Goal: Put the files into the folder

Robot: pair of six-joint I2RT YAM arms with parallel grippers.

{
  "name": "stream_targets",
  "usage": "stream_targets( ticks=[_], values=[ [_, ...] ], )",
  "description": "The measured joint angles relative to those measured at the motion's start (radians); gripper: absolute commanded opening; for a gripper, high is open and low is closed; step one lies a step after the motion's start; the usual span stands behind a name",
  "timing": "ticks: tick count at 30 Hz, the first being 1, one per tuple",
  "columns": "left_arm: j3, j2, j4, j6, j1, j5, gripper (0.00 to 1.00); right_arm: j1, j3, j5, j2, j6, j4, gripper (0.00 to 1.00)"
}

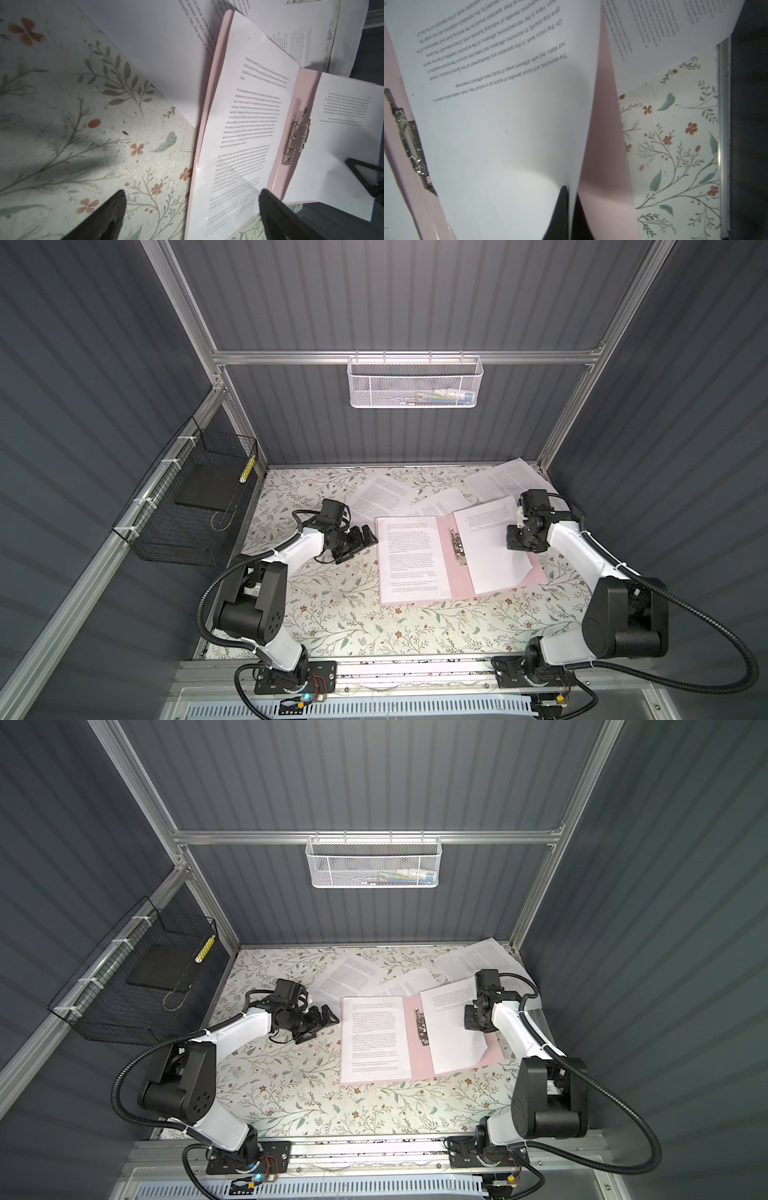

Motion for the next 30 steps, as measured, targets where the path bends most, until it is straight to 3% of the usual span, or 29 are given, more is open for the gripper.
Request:
stream_targets(
  ticks=[11,30],
  values=[
    [-0.010,0.000,0.023,0.000,0.000,0.019,1.00,0.000,-0.001,-0.005,0.000,-0.023,0.012,0.00],
    [-0.010,0.005,0.023,0.000,0.000,0.027,1.00,0.000,-0.018,-0.166,0.033,-0.024,0.059,0.00]
  ],
)
